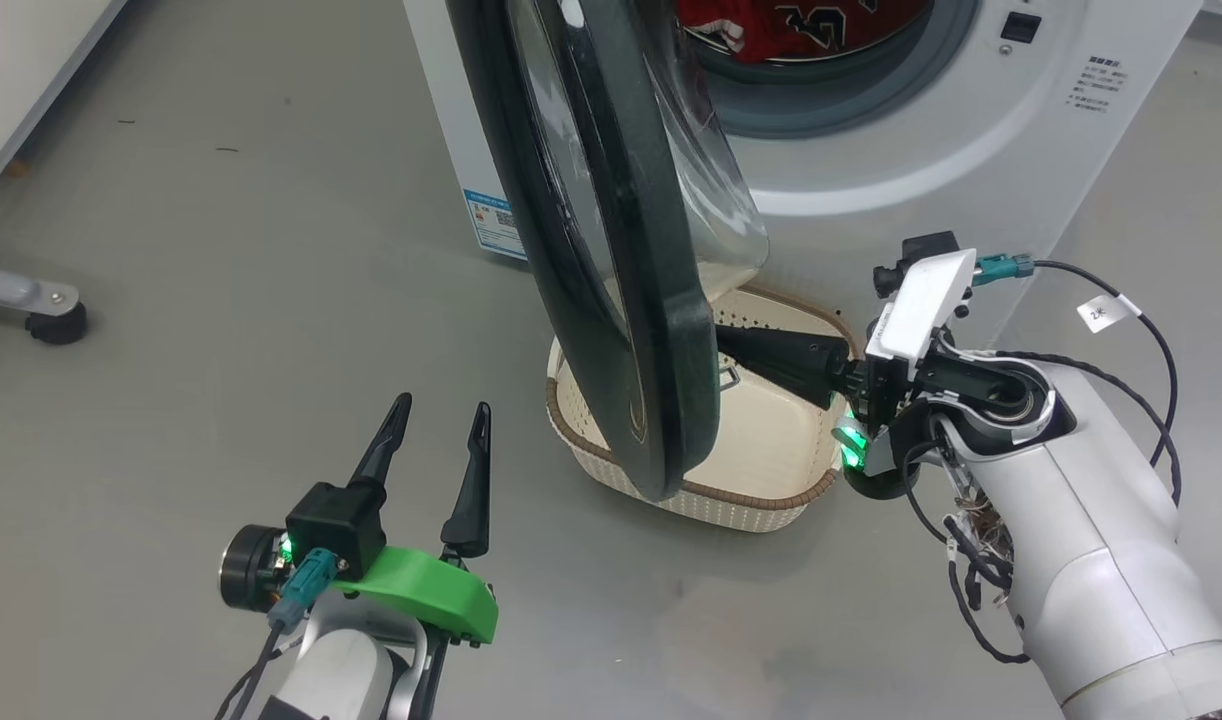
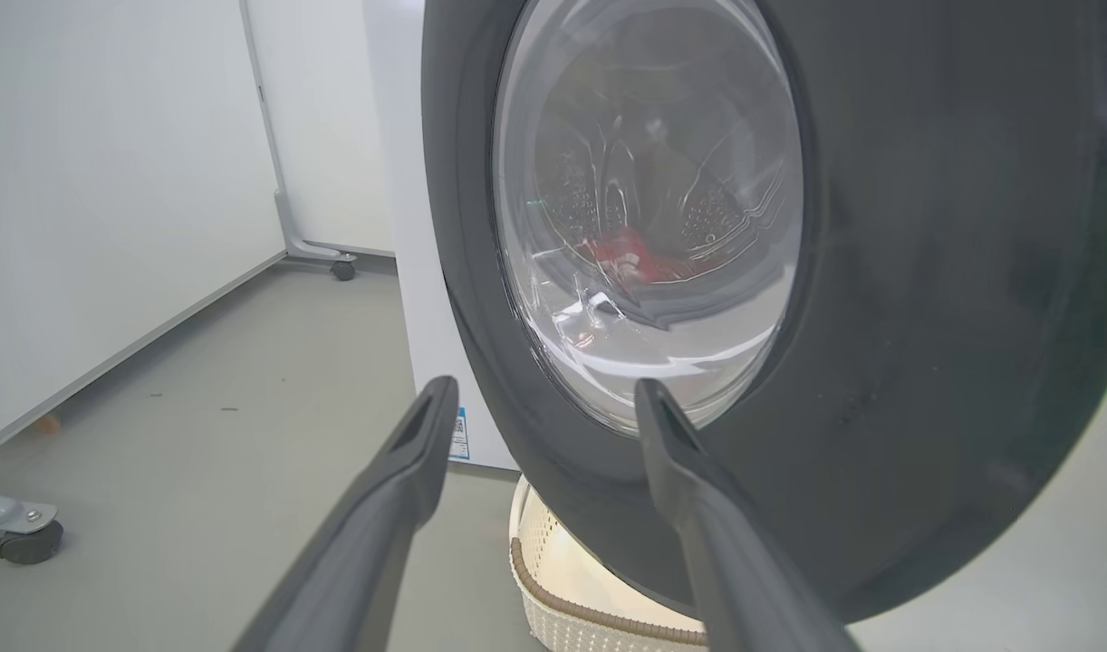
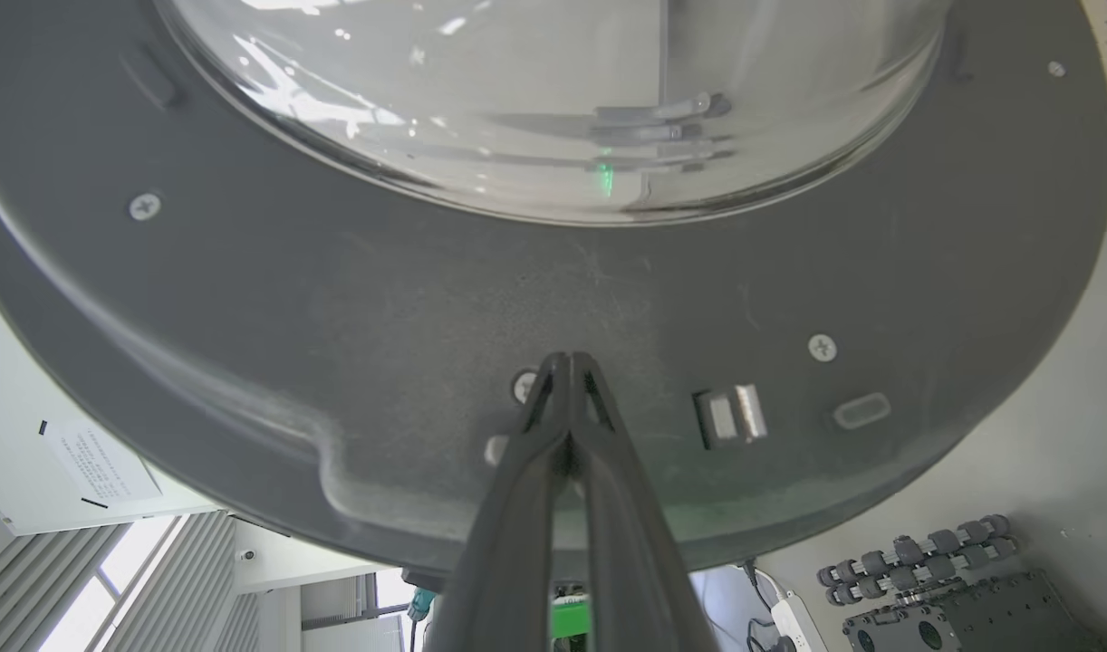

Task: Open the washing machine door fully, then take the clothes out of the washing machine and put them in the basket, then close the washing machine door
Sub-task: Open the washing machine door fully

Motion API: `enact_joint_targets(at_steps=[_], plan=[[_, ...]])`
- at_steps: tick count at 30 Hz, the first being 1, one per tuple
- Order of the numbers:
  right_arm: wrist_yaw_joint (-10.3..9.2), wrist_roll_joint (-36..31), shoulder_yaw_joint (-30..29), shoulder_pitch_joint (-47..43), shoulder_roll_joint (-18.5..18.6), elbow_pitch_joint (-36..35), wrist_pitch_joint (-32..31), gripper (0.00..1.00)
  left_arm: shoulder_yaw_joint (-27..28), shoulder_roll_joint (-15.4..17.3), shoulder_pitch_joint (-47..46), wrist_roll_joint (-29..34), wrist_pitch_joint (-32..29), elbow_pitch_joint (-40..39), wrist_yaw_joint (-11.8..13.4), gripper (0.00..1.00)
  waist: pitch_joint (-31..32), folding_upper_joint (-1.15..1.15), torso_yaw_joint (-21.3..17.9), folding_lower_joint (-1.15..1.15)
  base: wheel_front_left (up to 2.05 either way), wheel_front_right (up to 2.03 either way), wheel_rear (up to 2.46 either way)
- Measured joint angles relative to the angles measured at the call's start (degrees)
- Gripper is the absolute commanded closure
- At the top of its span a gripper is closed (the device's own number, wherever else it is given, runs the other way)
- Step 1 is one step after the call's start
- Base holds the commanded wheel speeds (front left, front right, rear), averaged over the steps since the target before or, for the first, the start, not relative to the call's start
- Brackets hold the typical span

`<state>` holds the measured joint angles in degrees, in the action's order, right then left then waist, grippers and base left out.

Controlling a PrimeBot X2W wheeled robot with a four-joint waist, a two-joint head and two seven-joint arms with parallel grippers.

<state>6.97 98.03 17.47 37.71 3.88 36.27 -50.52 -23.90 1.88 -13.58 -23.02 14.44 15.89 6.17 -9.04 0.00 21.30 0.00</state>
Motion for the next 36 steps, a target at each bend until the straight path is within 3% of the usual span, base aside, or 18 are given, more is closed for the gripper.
enact_joint_targets(at_steps=[18, 36], plan=[[0.00, 4.7, 8.8, -3.1, -0.1, -5.4, 4.6, 1.00, 0.9, 0.0, 1.6, 0.0, 0.0, 0.1, -0.4, 0.00, 1.0, 0.00, 3.6, 0.00, 0.00, 0.00, 0.00], [0.00, 9.7, 9.5, -4.5, -0.2, -9.0, 11.4, 1.00, 2.3, 0.1, 1.9, 0.0, 0.0, -0.1, -0.4, 0.00, 1.1, 0.00, 2.4, 0.00, 0.00, 0.00, 0.00]])
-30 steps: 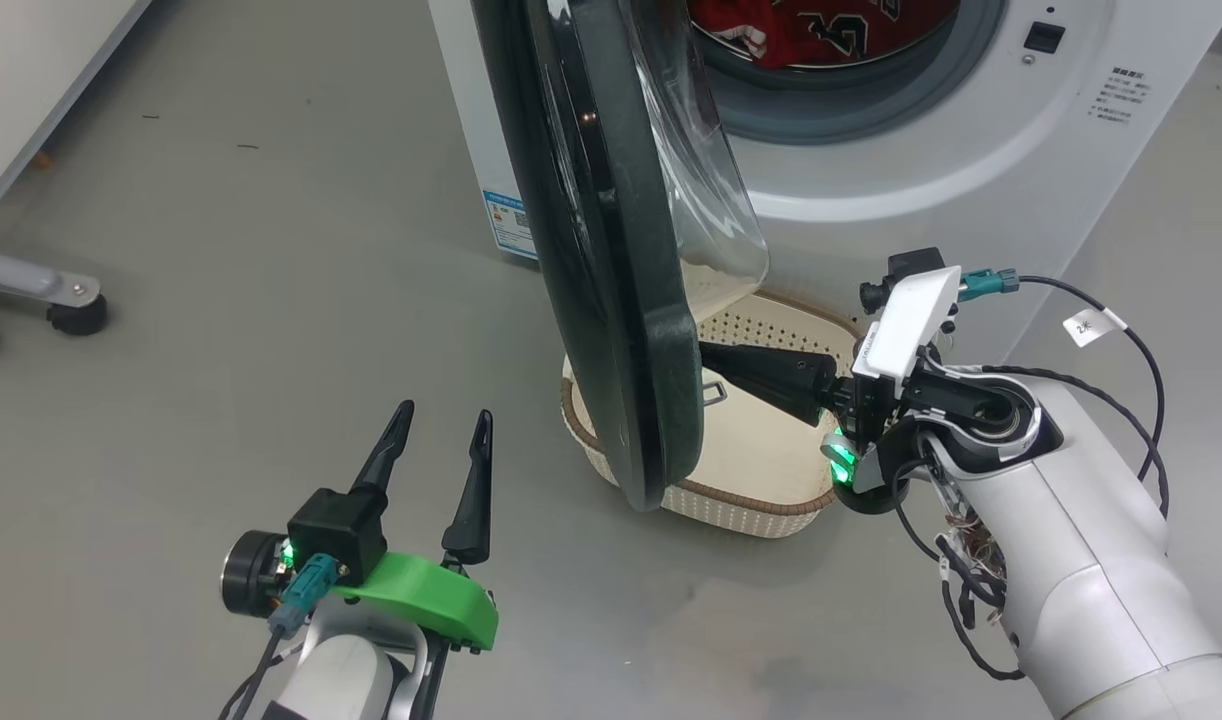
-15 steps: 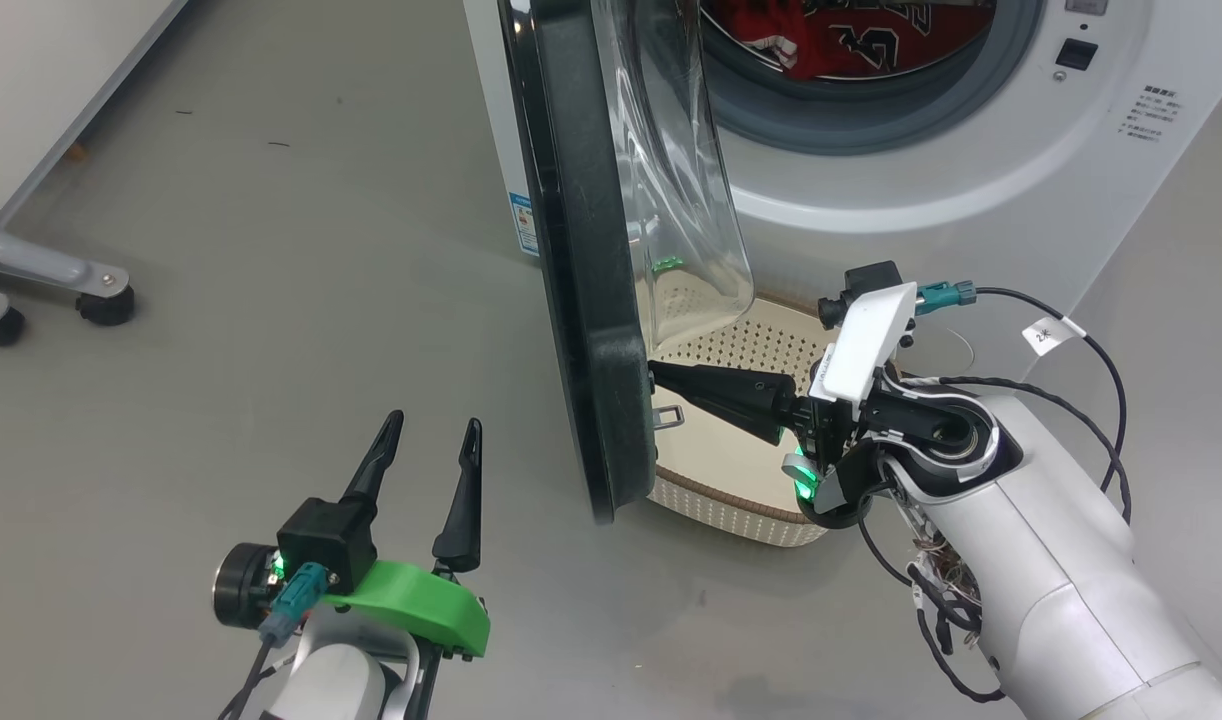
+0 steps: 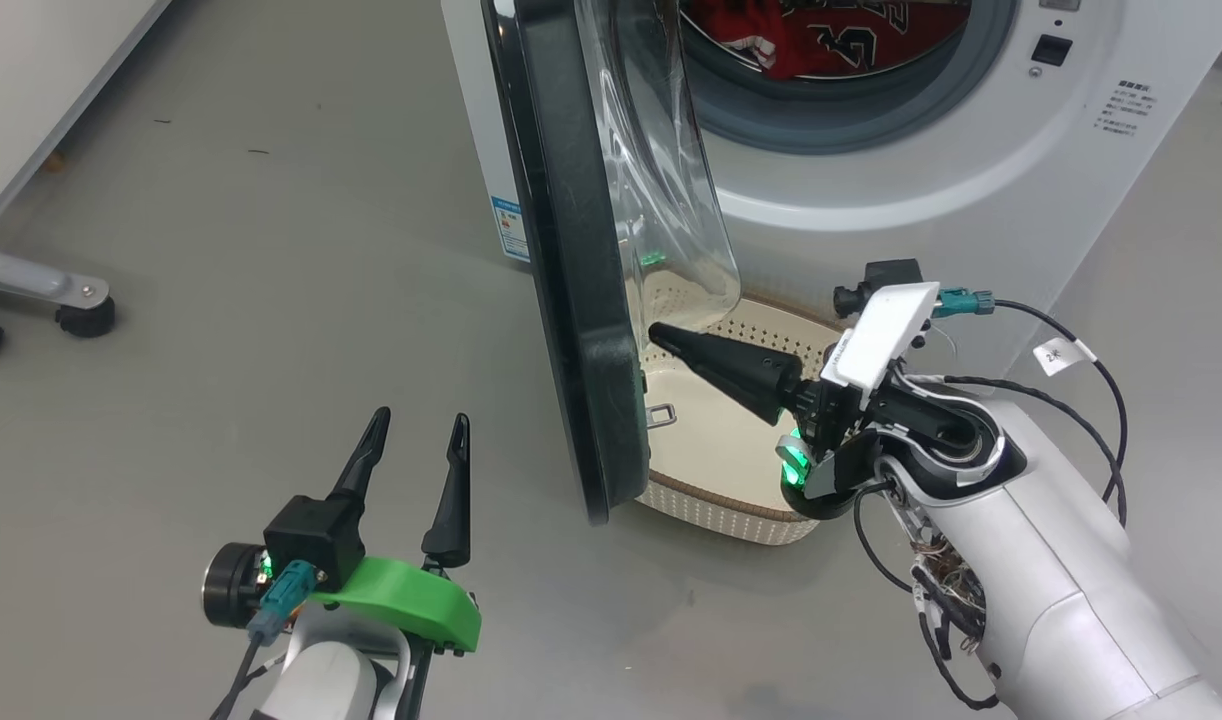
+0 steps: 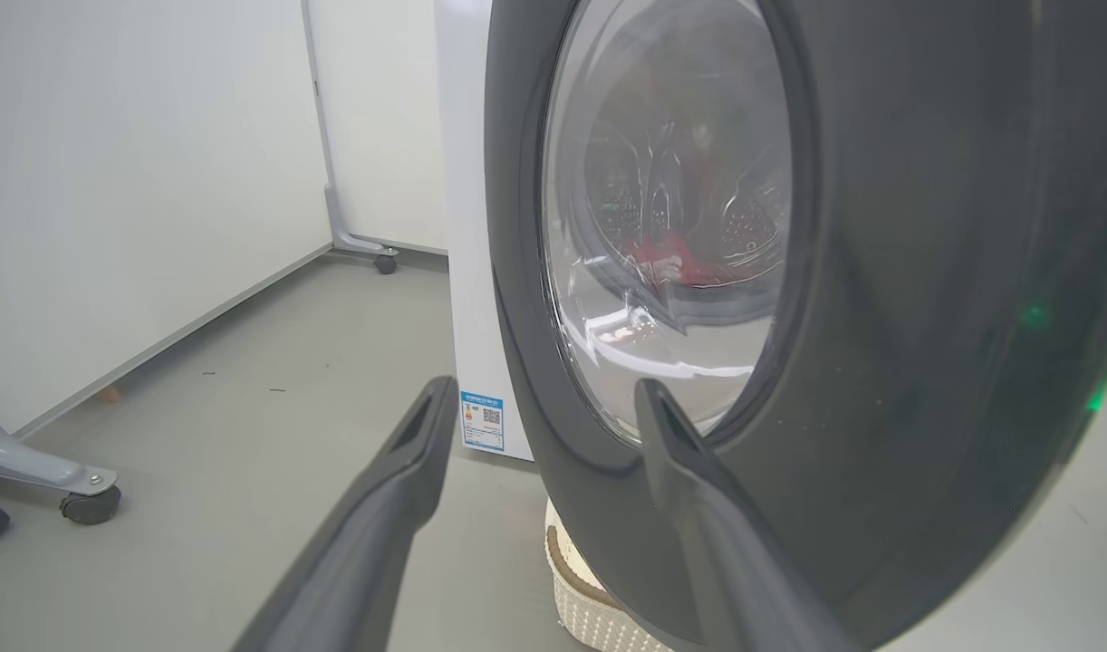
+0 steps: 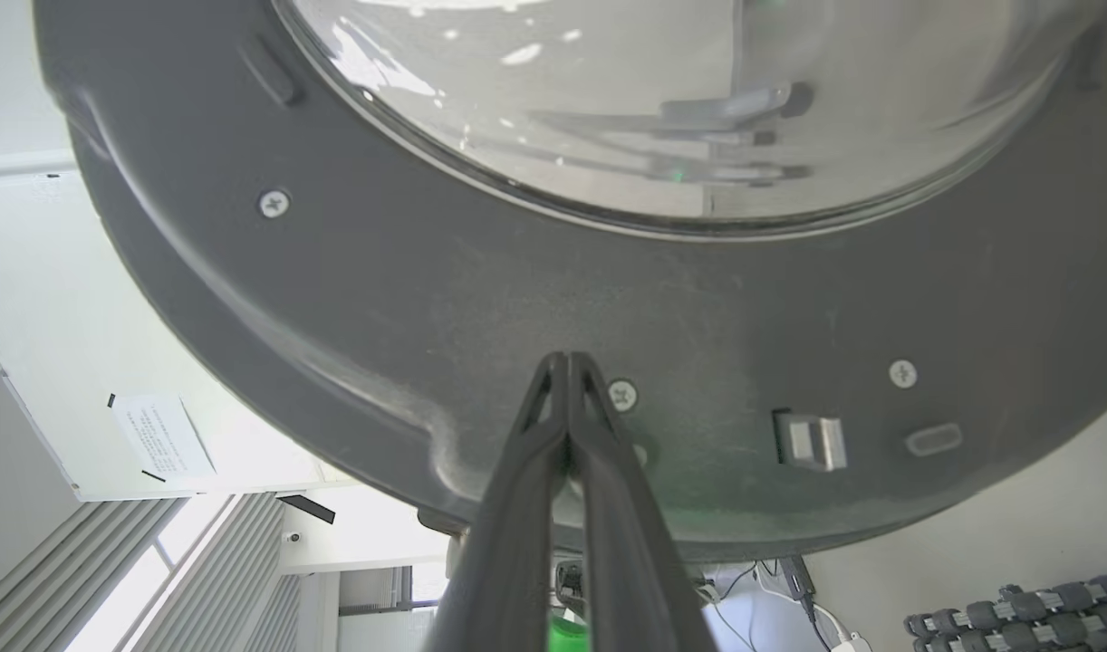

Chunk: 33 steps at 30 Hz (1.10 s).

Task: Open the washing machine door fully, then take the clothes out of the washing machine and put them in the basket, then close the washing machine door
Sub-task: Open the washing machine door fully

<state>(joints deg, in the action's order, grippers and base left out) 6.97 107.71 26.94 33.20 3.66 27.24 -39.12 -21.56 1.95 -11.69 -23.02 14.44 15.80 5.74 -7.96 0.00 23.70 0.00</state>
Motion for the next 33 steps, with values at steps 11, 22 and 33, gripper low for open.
enact_joint_targets(at_steps=[11, 22, 33], plan=[[0.00, -1.1, -7.6, -4.4, -0.1, -5.5, 8.7, 0.00, 1.3, 0.1, 0.1, -0.4, 0.0, -0.1, 0.0, 0.00, 0.0, 0.00, -1.7, 0.00, 0.00, 0.00, 0.00], [0.00, -14.2, -12.0, -12.2, 2.9, -12.6, 21.1, 0.00, 1.8, 0.0, 0.2, -0.7, 0.0, -0.2, 0.0, 0.00, 0.0, 0.00, -2.8, 0.00, 0.00, 0.00, 0.00], [0.01, -35.5, -12.1, -17.3, 10.0, -17.8, 39.1, 0.00, 2.5, 0.0, 0.3, -0.7, 0.0, -0.5, 0.0, 0.00, -0.4, 0.00, -3.5, 0.00, 0.00, 0.00, 0.00]])
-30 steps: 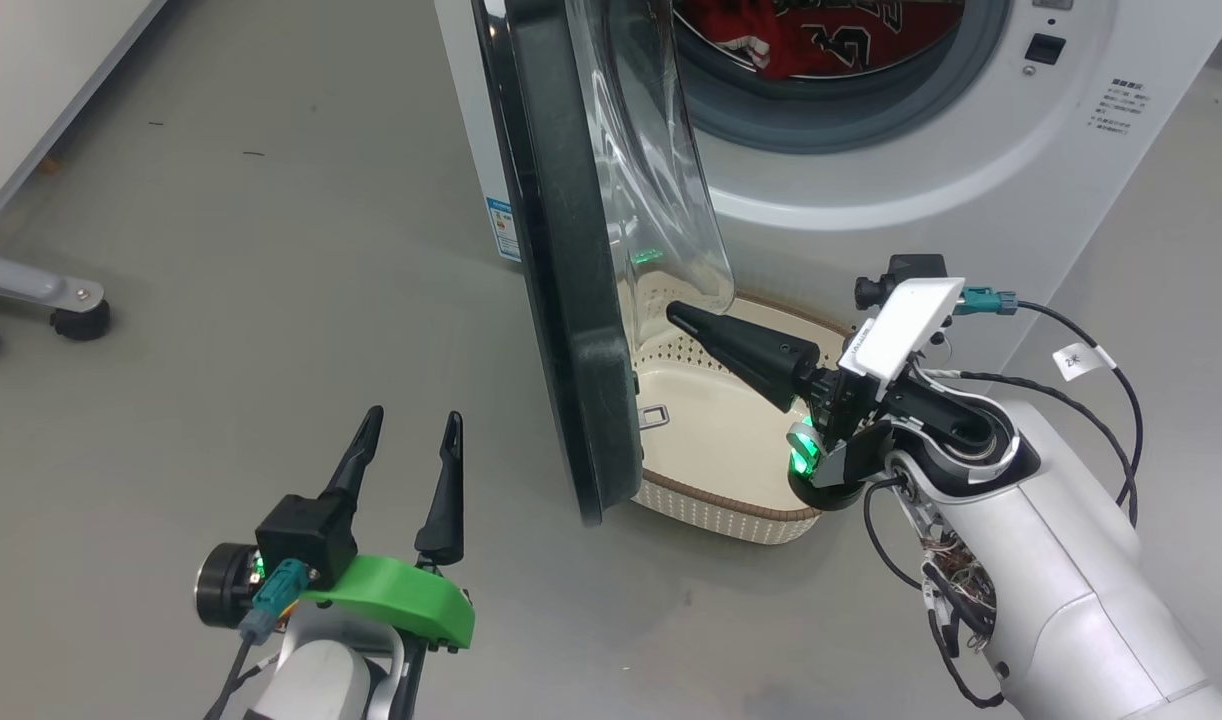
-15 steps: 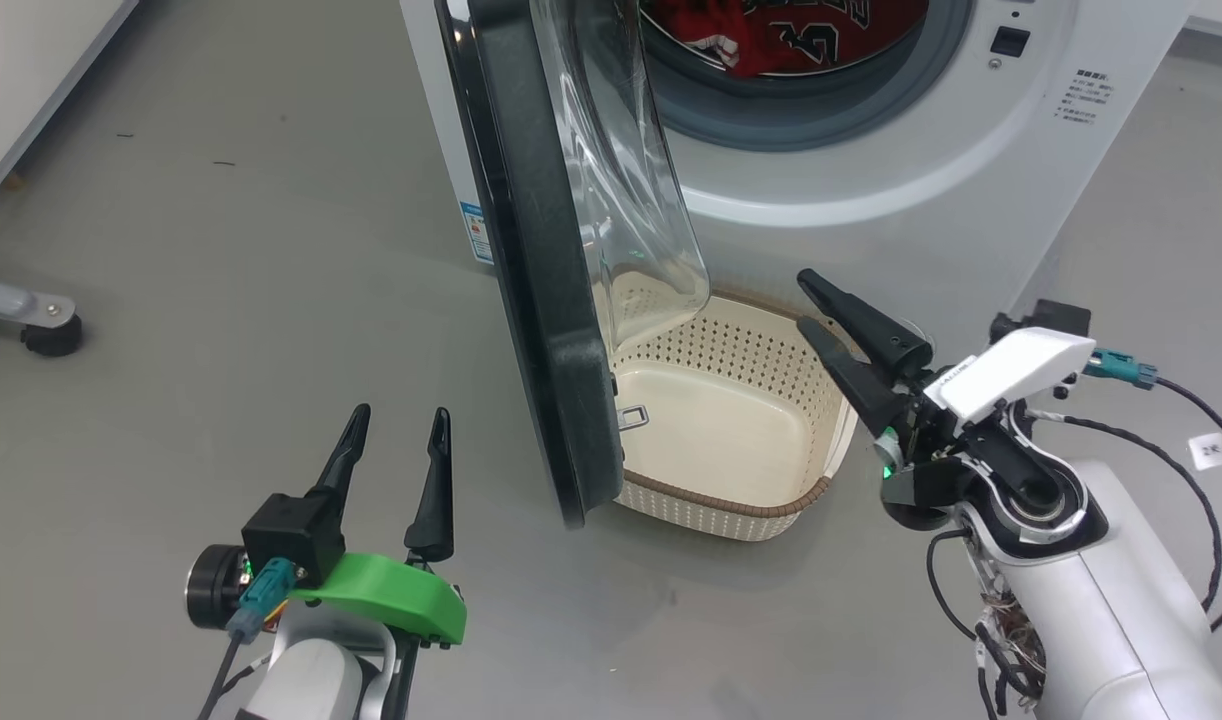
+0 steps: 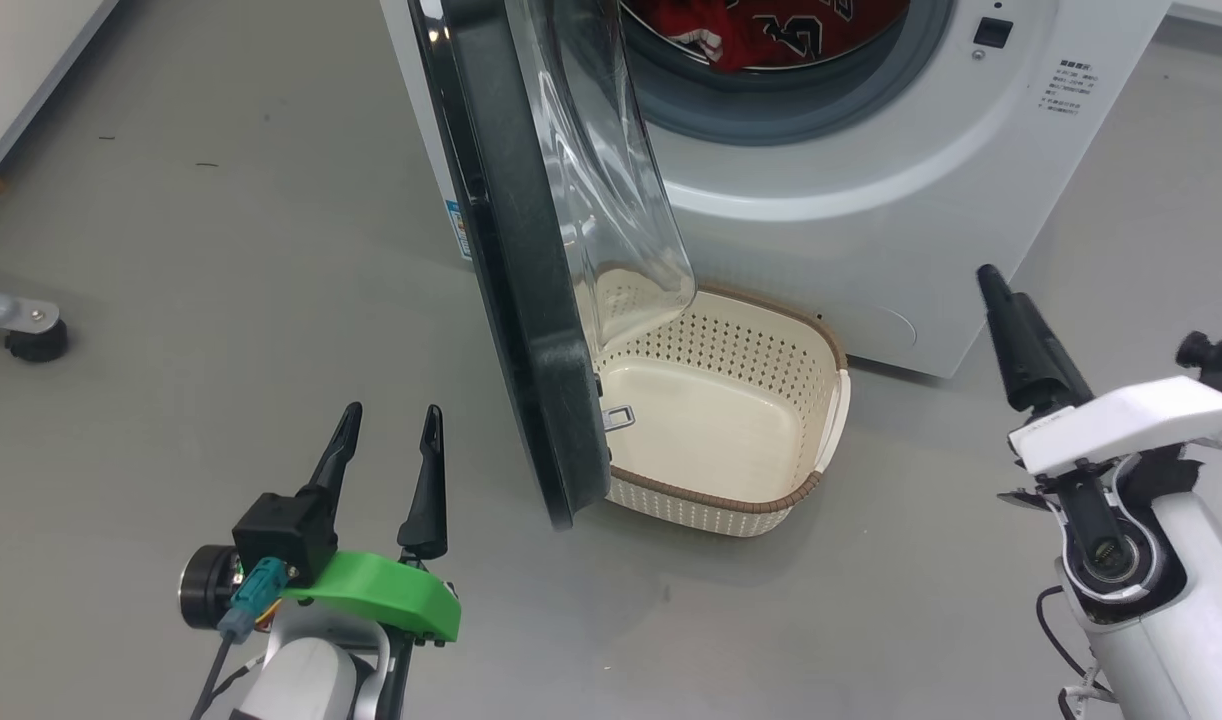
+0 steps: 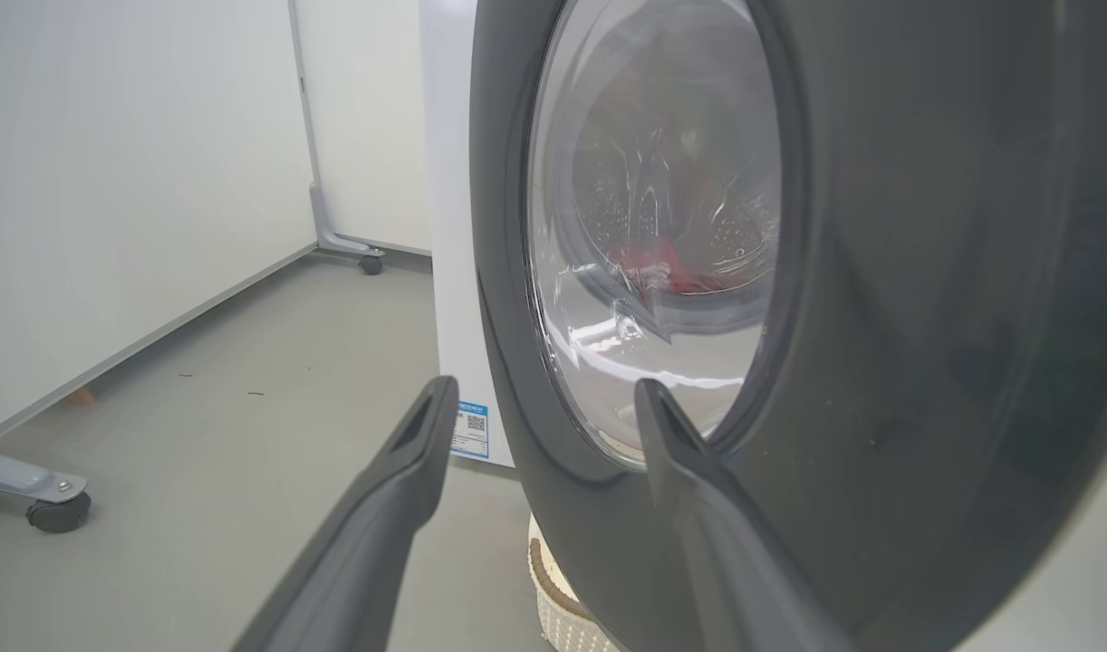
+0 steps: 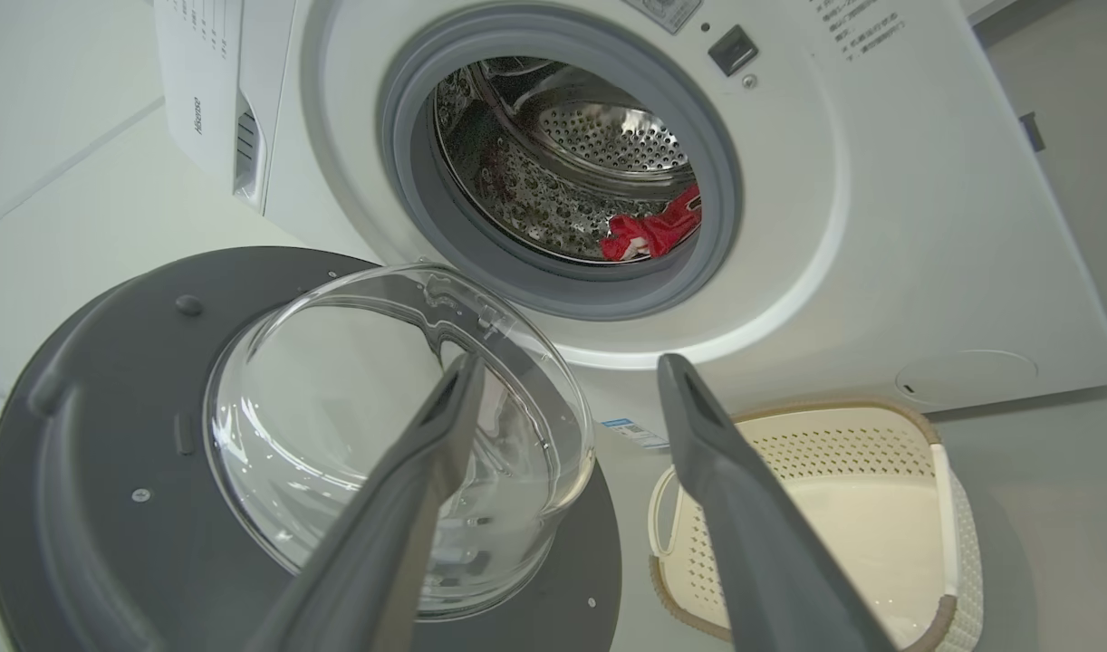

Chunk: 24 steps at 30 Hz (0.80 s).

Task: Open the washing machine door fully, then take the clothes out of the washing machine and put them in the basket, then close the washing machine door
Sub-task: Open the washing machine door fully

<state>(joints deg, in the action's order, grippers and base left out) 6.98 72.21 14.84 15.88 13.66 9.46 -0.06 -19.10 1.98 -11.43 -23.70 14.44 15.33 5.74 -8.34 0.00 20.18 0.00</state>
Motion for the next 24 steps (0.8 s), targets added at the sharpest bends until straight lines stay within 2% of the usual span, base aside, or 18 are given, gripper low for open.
enact_joint_targets(at_steps=[6, 10, 13, 19, 24], plan=[[0.00, -10.3, -0.7, -2.1, 4.2, -0.3, 9.7, 0.00, 0.1, 0.0, 0.0, 0.0, 0.0, 0.0, 0.0, 0.00, 0.4, 0.00, 0.0, 0.00, 0.00, 0.00, 0.00], [0.00, -21.0, 0.6, -2.5, 8.2, -0.1, 15.8, 0.00, 0.1, 0.0, 0.1, 0.0, 0.0, 0.3, 0.0, 0.00, 0.9, 0.00, 0.0, 0.00, 0.00, 0.00, 0.00], [-0.12, -28.6, 0.9, -2.7, 10.3, 0.1, 16.5, 0.00, 0.1, 0.0, 0.5, 0.0, 0.0, 0.4, 0.0, 0.00, 1.1, 0.00, 0.0, 0.00, 0.00, 0.00, 0.00], [-4.16, -38.4, 1.9, -4.7, 9.9, 0.1, 15.4, 0.00, 0.0, 0.0, 0.9, 0.0, 0.0, 0.6, 0.0, 0.00, 1.6, 0.00, 0.0, 0.00, 0.00, 0.00, 0.00], [-6.14, -42.2, 0.9, -6.4, 5.8, -1.0, 15.0, 0.00, -0.2, 0.0, 0.9, 0.0, 0.0, 0.8, 0.0, 0.00, 1.8, 0.00, -0.1, 0.00, 0.00, 0.00, 0.00]])
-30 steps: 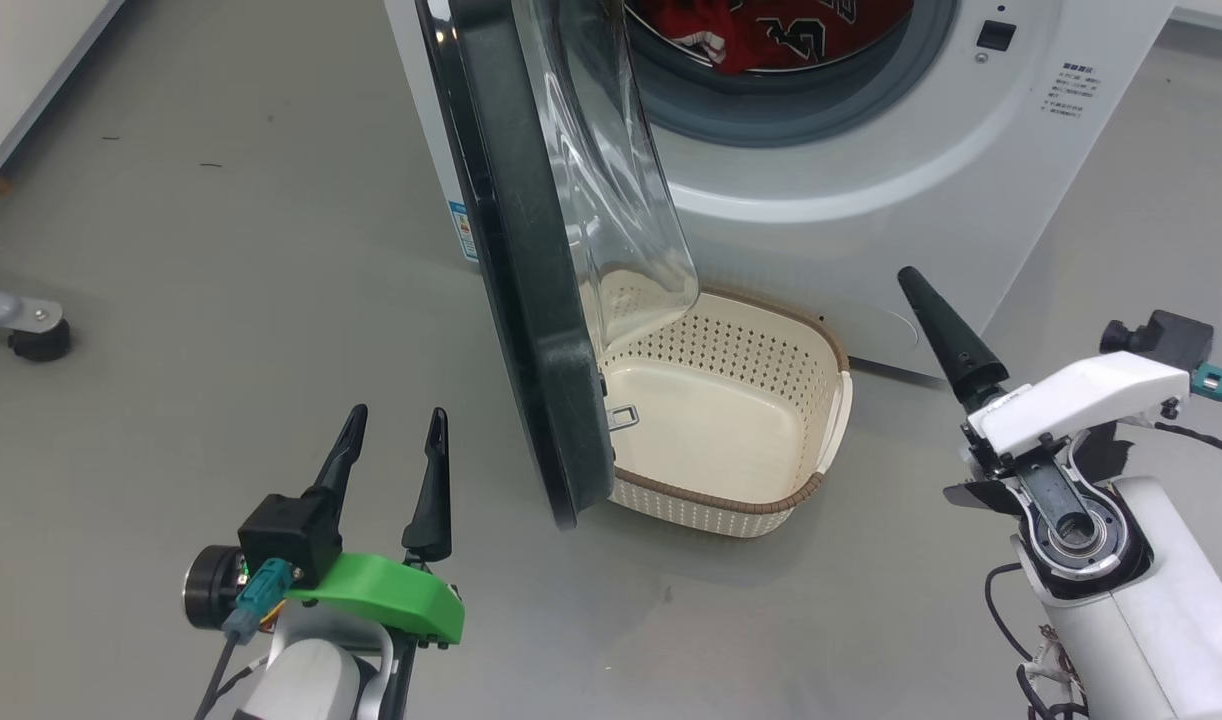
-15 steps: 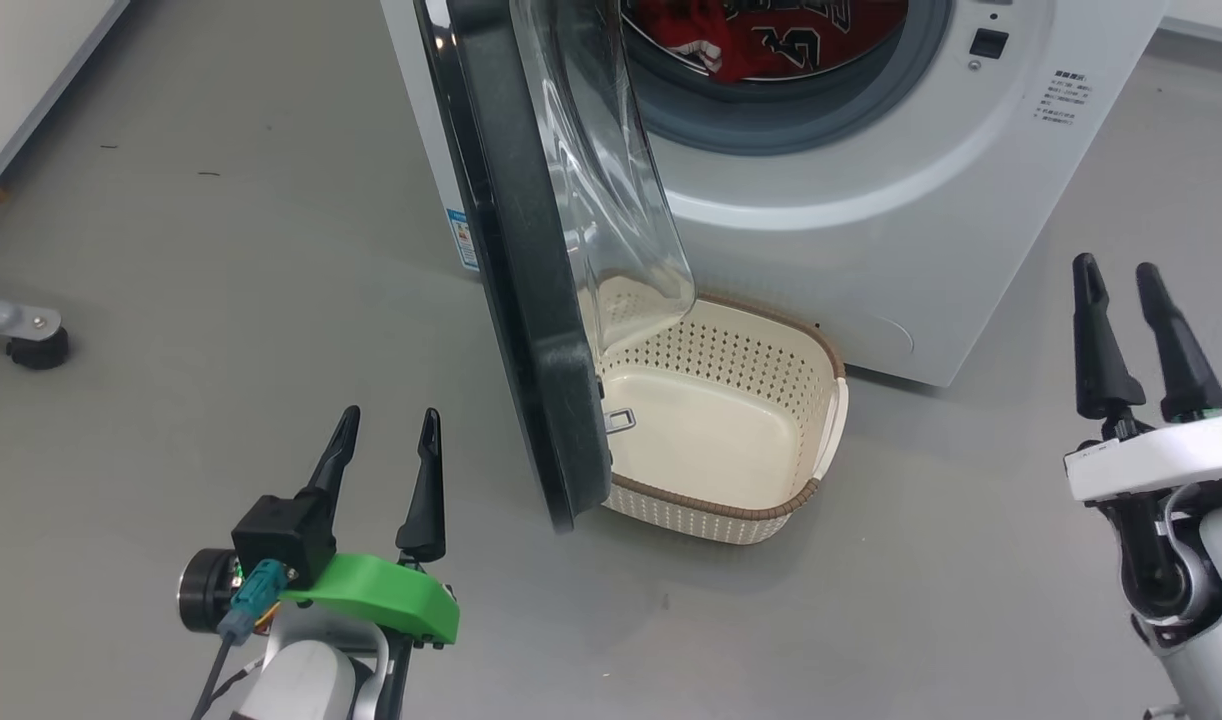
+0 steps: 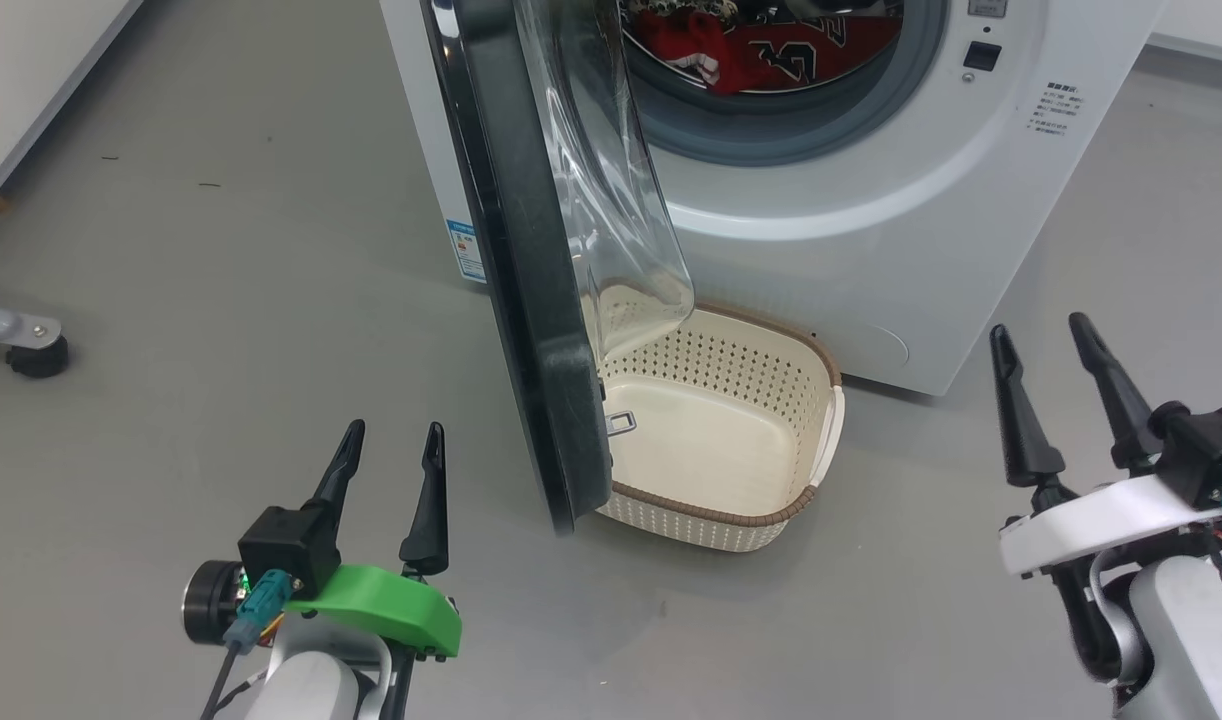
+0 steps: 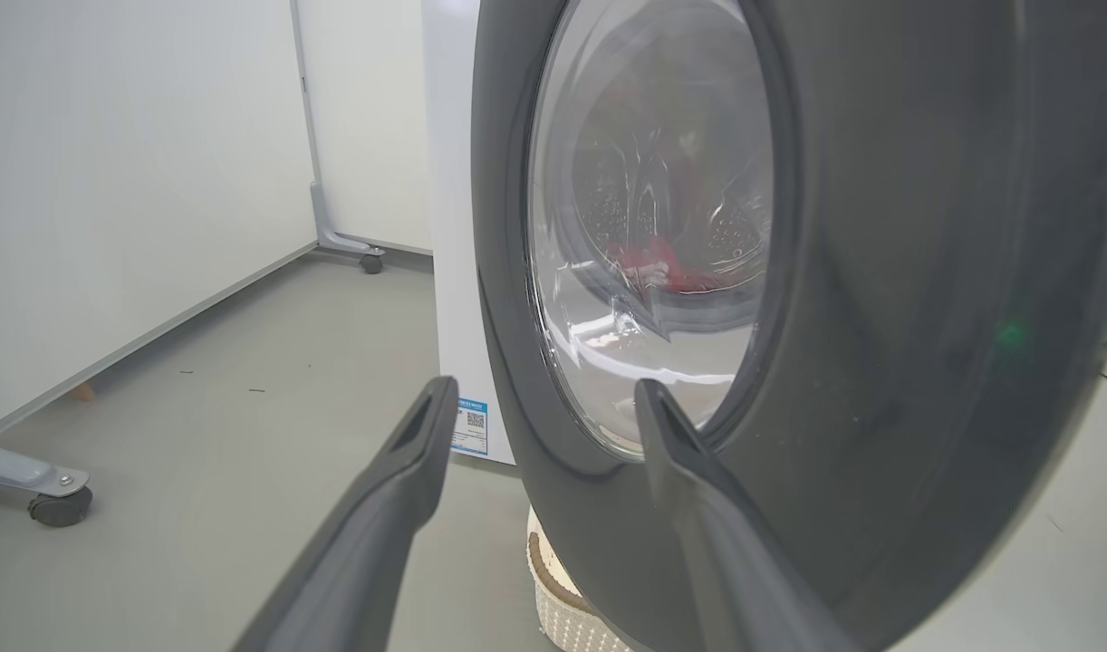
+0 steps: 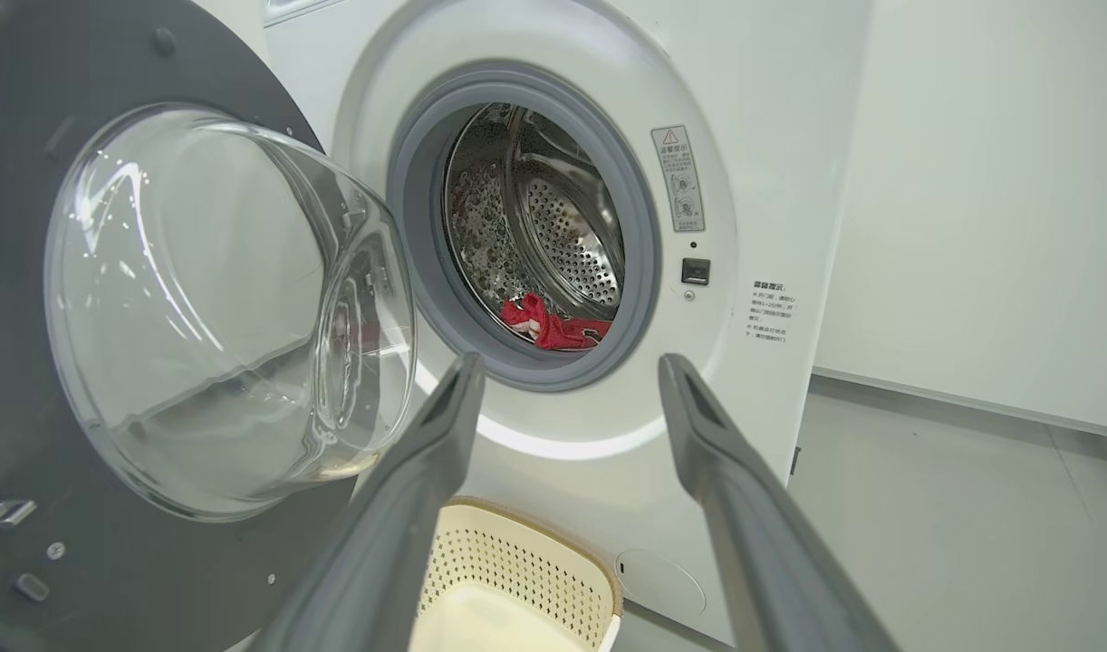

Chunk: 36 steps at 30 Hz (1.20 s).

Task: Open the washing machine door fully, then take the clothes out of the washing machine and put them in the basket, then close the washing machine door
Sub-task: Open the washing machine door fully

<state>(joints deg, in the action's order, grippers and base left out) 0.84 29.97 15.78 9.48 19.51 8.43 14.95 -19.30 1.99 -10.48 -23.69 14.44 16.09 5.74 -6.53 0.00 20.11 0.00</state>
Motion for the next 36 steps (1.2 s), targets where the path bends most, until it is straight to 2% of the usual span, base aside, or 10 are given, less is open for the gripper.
enact_joint_targets(at_steps=[8, 16, 36], plan=[[-0.57, -4.0, 1.6, -3.5, -5.3, -0.3, 0.0, 0.00, -0.6, 0.0, 0.1, 0.0, 0.0, 0.1, 0.0, 0.00, 0.1, 0.00, -0.1, 0.00, 0.00, 0.00, 0.00], [-0.57, -8.5, 2.9, -4.9, -7.1, 0.0, 0.0, 0.00, -0.7, 0.0, 0.2, 0.0, 0.0, 0.2, 0.0, 0.00, 0.1, 0.00, 0.0, 0.00, 0.00, 0.00, 0.00], [0.11, -10.0, -0.3, -6.6, -10.7, 0.9, 0.0, 0.00, -1.2, 0.0, 1.3, -0.6, 0.0, 0.7, 0.0, 0.00, 0.6, 0.00, -0.5, 0.00, 0.00, 0.00, 0.00]])
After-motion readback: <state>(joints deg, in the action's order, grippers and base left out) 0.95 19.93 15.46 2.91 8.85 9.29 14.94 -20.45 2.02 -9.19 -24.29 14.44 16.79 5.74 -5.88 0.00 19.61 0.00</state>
